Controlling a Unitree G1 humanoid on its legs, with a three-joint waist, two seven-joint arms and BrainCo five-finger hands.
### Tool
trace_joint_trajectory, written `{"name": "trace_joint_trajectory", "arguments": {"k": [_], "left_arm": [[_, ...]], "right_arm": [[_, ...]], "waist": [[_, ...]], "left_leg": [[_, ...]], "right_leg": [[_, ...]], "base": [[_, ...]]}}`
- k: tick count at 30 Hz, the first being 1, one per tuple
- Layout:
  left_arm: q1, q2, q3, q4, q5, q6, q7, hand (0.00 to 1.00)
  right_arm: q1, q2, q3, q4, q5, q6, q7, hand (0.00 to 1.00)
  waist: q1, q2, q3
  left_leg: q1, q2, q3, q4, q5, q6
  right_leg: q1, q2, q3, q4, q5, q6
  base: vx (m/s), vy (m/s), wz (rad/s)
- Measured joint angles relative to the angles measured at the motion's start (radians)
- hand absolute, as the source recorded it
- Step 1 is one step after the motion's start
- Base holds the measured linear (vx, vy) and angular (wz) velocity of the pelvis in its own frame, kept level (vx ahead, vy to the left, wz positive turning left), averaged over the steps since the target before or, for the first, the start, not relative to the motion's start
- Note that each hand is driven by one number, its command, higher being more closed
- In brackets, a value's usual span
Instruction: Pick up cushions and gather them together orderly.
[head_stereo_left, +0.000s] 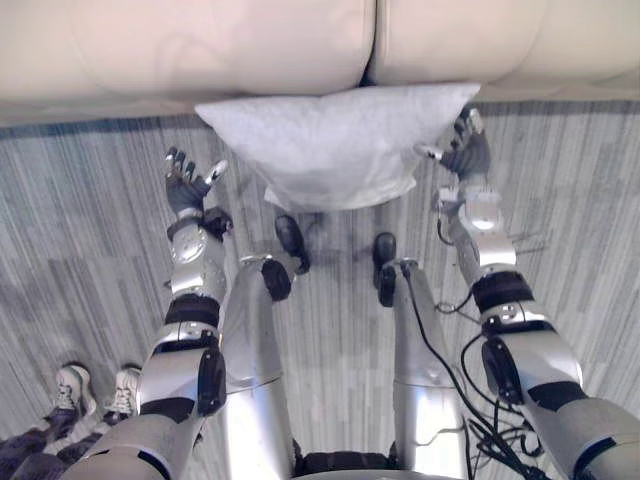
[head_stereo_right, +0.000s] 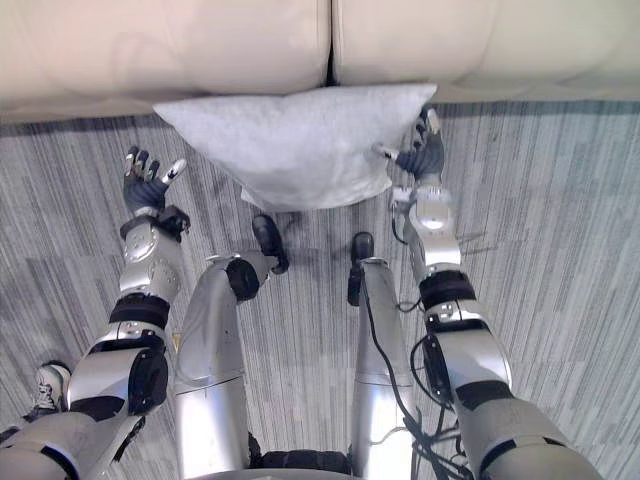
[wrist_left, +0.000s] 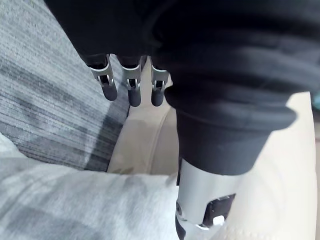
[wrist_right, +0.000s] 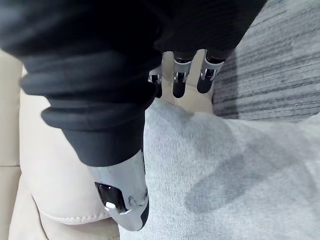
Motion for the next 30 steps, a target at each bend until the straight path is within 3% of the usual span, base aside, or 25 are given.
{"name": "trace_joint_trajectory", "arguments": {"k": [1,2,6,12,18,23,26,27,29,30], "left_arm": [[-0.026,-0.002,-0.021,-0.005,-0.007,0.000,0.001,0.00],[-0.028,-0.002,-0.023,-0.006,-0.008,0.000,0.000,1.00],[-0.123,-0.032,-0.104,-0.022,-0.049,0.000,0.007,1.00],[-0.150,-0.052,-0.129,-0.043,-0.074,0.000,0.080,1.00],[-0.116,-0.046,-0.183,-0.157,-0.068,0.001,0.132,1.00],[0.053,-0.047,-0.248,-0.370,-0.012,-0.020,0.151,1.00],[0.212,-0.074,-0.277,-0.519,0.008,-0.046,0.153,1.00],[0.319,-0.106,-0.308,-0.579,0.009,-0.065,0.151,1.00],[0.465,-0.144,-0.342,-0.639,0.009,-0.080,0.146,1.00],[0.507,-0.155,-0.350,-0.657,0.009,-0.081,0.136,1.00]], "right_arm": [[-0.028,0.003,0.004,0.013,0.006,0.000,-0.014,0.00],[-0.031,0.003,0.005,0.016,0.006,0.000,-0.015,1.00],[-0.128,0.022,0.008,0.060,0.026,0.000,-0.048,1.00],[-0.162,0.028,0.007,0.063,0.079,0.002,-0.090,1.00],[-0.066,0.036,0.065,-0.091,0.111,0.001,-0.099,1.00],[0.153,0.081,0.090,-0.299,0.104,-0.020,-0.099,1.00],[0.335,0.101,0.103,-0.486,0.099,-0.040,-0.098,1.00],[0.455,0.108,0.113,-0.585,0.092,-0.046,-0.093,1.00],[0.603,0.112,0.126,-0.685,0.068,-0.063,-0.084,1.00],[0.646,0.113,0.126,-0.722,0.061,-0.067,-0.073,1.00]], "waist": [[0.000,0.000,0.000],[0.000,0.000,0.000],[-0.003,0.001,0.000],[-0.004,0.001,0.000],[-0.007,0.001,0.000],[-0.015,0.000,-0.002],[-0.012,-0.001,-0.004],[-0.012,-0.001,-0.039],[-0.008,-0.001,-0.140],[-0.004,0.000,-0.151]], "left_leg": [[-0.027,0.001,-0.004,0.011,0.001,0.000],[-0.030,0.001,-0.004,0.012,0.002,0.001],[-0.101,0.000,-0.018,0.020,0.019,-0.007],[-0.109,-0.003,-0.017,0.015,0.035,-0.005],[-0.062,0.005,-0.015,0.007,0.041,-0.003],[0.154,0.010,-0.010,-0.097,0.057,-0.026],[0.357,0.007,0.017,-0.208,0.063,-0.047],[0.449,-0.008,0.021,-0.265,0.065,-0.051],[0.512,-0.019,0.027,-0.322,0.074,-0.054],[0.553,-0.021,0.031,-0.339,0.075,-0.055]], "right_leg": [[-0.026,0.000,-0.001,0.015,0.000,0.000],[-0.029,0.000,-0.001,0.017,0.000,0.000],[-0.094,-0.001,-0.011,0.032,0.007,-0.007],[-0.101,-0.005,-0.012,0.030,0.010,-0.006],[-0.065,0.000,-0.013,0.036,0.010,-0.006],[0.155,0.008,-0.034,-0.078,0.025,-0.029],[0.353,0.011,-0.038,-0.194,0.042,-0.039],[0.445,0.003,-0.042,-0.252,0.043,-0.039],[0.515,-0.001,-0.049,-0.320,0.049,-0.037],[0.557,-0.002,-0.050,-0.341,0.052,-0.036]], "base": [[-0.08,-0.022,0.06],[-0.08,-0.016,0.08],[-0.06,0.002,0.06],[0.00,0.009,0.02],[0.01,0.004,0.00],[0.00,-0.030,-0.06],[0.06,-0.064,-0.05],[0.10,-0.046,0.05],[0.16,-0.010,0.07],[0.23,0.028,0.01]]}}
